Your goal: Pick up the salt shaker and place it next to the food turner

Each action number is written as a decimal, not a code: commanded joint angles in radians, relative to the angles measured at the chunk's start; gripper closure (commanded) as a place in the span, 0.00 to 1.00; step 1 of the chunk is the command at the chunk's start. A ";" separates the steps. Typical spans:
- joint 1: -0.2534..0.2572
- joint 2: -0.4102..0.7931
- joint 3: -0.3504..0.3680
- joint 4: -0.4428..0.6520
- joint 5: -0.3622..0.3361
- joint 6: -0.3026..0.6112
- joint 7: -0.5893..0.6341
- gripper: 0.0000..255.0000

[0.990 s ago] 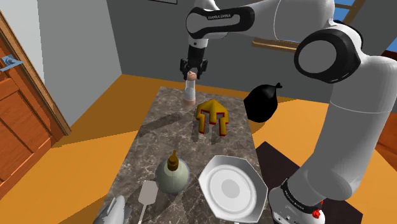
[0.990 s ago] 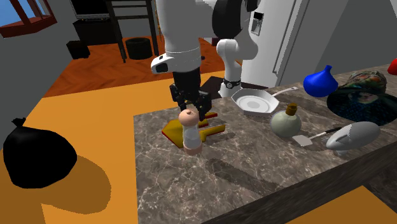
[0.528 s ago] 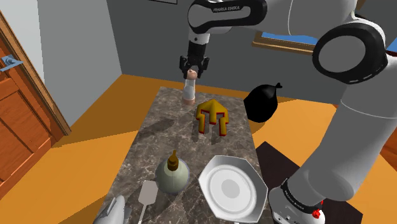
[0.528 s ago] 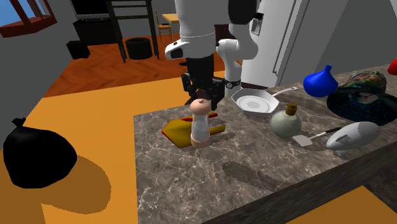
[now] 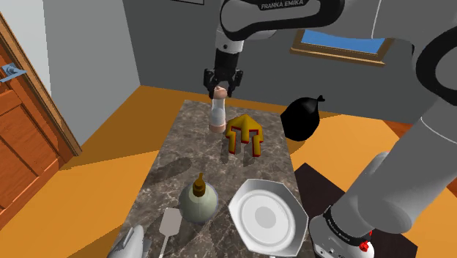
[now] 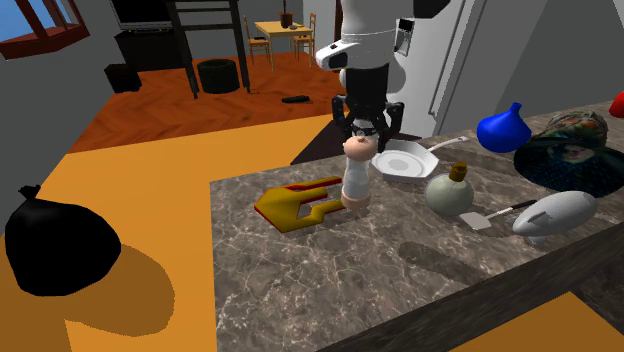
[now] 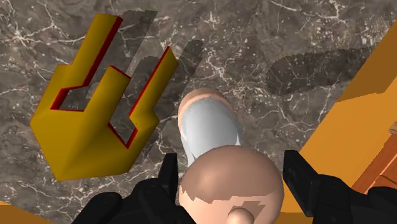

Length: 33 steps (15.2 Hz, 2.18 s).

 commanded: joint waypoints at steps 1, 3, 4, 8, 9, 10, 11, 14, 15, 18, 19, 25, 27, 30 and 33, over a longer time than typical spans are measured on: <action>0.015 -0.053 0.014 -0.051 0.004 0.001 0.029 1.00; 0.032 -0.101 0.033 -0.091 0.009 -0.003 0.064 1.00; 0.041 -0.124 0.043 -0.110 0.013 -0.005 0.082 1.00; 0.075 -0.209 0.085 -0.172 0.029 -0.020 0.154 1.00; 0.084 -0.229 0.096 -0.184 0.034 -0.025 0.173 1.00; 0.093 -0.247 0.108 -0.195 0.039 -0.030 0.192 1.00; 0.102 -0.265 0.119 -0.205 0.045 -0.035 0.211 1.00; 0.129 -0.314 0.156 -0.229 0.063 -0.053 0.271 1.00; 0.138 -0.329 0.169 -0.234 0.069 -0.059 0.291 1.00; 0.165 -0.368 0.208 -0.244 0.089 -0.078 0.353 1.00; 0.174 -0.379 0.221 -0.245 0.095 -0.085 0.374 1.00; 0.226 -0.424 0.308 -0.227 0.134 -0.125 0.508 1.00; 0.242 -0.431 0.339 -0.212 0.145 -0.138 0.554 1.00; 0.264 -0.433 0.387 -0.181 0.160 -0.156 0.627 1.00; 0.284 -0.425 0.439 -0.141 0.171 -0.173 0.702 1.00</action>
